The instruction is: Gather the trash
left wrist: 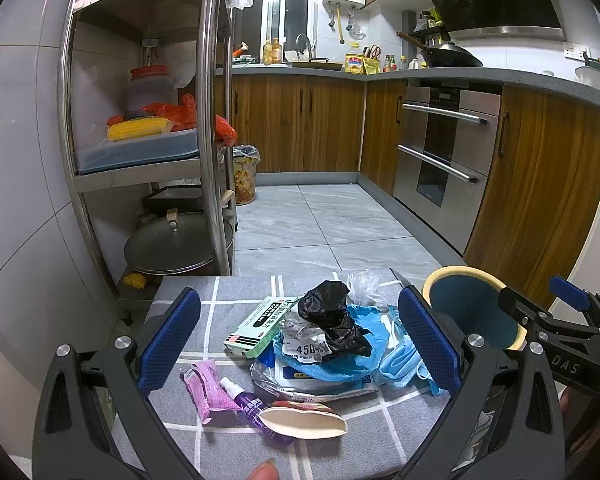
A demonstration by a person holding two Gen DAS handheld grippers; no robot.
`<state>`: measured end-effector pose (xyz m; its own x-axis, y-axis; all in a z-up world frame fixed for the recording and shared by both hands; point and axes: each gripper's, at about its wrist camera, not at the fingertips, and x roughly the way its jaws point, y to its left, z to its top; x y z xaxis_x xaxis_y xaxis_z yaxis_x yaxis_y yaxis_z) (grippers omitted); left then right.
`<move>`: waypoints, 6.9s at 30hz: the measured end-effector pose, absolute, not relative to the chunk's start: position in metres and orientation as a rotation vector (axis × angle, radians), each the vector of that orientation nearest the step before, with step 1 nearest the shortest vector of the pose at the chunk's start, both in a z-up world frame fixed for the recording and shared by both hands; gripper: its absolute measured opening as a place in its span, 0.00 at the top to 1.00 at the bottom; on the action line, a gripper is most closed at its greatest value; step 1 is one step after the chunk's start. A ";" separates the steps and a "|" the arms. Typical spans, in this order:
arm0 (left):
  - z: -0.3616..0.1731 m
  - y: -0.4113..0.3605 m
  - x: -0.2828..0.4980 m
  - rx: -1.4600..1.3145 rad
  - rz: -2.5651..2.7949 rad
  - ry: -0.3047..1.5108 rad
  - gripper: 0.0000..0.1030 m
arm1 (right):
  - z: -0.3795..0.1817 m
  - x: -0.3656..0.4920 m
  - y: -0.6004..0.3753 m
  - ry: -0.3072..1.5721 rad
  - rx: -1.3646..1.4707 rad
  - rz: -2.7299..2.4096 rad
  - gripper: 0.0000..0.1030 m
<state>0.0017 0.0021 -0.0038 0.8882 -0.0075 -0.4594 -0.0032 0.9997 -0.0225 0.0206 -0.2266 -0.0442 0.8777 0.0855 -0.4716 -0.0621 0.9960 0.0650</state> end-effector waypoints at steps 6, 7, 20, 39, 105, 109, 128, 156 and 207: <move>-0.004 0.003 0.002 -0.022 -0.005 0.478 0.05 | -0.045 0.020 -0.228 0.495 0.049 0.078 0.03; -0.004 0.004 0.002 -0.022 -0.005 0.478 0.05 | -0.045 0.021 -0.227 0.494 0.048 0.076 0.03; -0.004 0.004 0.003 -0.027 -0.006 0.482 0.05 | -0.044 0.021 -0.226 0.497 0.047 0.077 0.03; -0.005 -0.002 0.005 -0.006 -0.016 0.487 0.05 | -0.047 0.024 -0.228 0.508 0.059 0.072 0.03; -0.105 -0.009 0.185 0.086 -0.229 0.929 0.51 | -0.182 0.325 -0.168 1.161 0.055 0.384 0.74; -0.105 -0.007 0.188 0.038 -0.256 0.955 0.76 | -0.182 0.323 -0.170 1.164 0.085 0.401 0.92; -0.022 -0.061 0.170 0.053 -0.328 0.704 0.93 | -0.069 0.259 -0.246 0.868 0.011 0.307 0.99; -0.082 -0.248 0.170 0.127 -0.636 0.802 0.93 | -0.098 0.197 -0.438 1.010 0.176 0.019 0.99; -0.074 -0.180 0.118 0.227 -0.422 0.779 0.05 | -0.077 0.168 -0.411 0.971 0.107 0.006 0.55</move>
<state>0.1183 -0.1801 -0.0744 0.6342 -0.2830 -0.7195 0.4476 0.8932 0.0433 0.1678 -0.4105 -0.0766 0.5645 0.0529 -0.8237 0.0434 0.9947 0.0936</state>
